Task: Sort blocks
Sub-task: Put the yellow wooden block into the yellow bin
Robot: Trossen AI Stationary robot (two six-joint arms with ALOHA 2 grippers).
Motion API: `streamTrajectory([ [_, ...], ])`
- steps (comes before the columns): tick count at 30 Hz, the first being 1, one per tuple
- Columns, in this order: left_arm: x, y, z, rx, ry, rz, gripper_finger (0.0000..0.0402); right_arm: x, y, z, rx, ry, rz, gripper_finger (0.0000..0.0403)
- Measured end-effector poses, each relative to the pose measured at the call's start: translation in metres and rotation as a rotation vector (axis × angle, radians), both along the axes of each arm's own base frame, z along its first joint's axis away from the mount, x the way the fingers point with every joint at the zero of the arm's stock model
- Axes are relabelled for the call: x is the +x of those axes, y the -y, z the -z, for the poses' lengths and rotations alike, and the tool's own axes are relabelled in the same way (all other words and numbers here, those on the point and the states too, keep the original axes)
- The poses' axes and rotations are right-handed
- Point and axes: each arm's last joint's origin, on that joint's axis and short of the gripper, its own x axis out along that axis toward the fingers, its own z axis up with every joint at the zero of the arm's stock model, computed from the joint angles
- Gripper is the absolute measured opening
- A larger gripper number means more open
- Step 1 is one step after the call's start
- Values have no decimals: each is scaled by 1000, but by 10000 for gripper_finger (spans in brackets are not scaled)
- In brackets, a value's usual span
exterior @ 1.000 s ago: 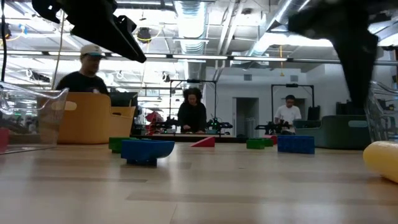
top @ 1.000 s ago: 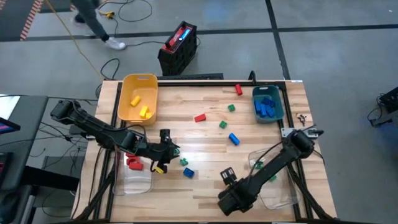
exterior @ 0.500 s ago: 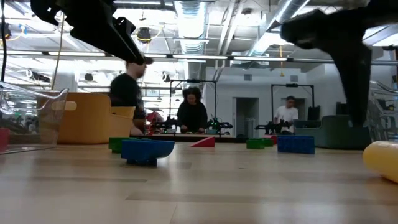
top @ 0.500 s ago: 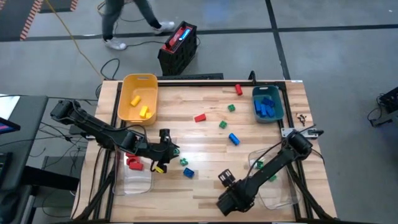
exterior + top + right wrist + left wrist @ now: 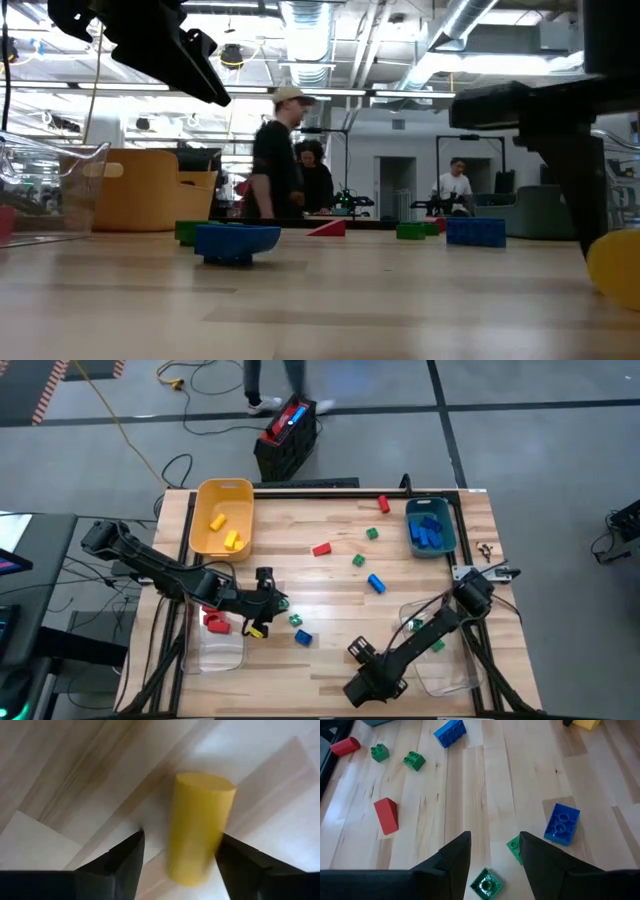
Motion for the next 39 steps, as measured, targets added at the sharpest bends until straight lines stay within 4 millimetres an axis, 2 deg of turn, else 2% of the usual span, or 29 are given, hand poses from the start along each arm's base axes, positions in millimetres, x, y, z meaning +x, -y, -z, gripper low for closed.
streamTrajectory([
  [9,-1,0,2,-14,-22,-4,162,11,14,-1,35,-2,99,126],
  [12,-2,0,2,-27,-27,6,162,15,20,-1,45,-5,158,101],
  [19,-2,0,8,-67,-12,-21,162,23,43,-10,-14,31,345,113],
  [26,-1,1,24,-203,154,-65,176,30,65,-48,-203,391,503,113],
  [31,5,3,14,-286,298,-66,197,38,67,-69,-209,607,510,114],
  [39,8,5,4,-194,371,13,230,60,83,-74,-161,705,513,115],
])
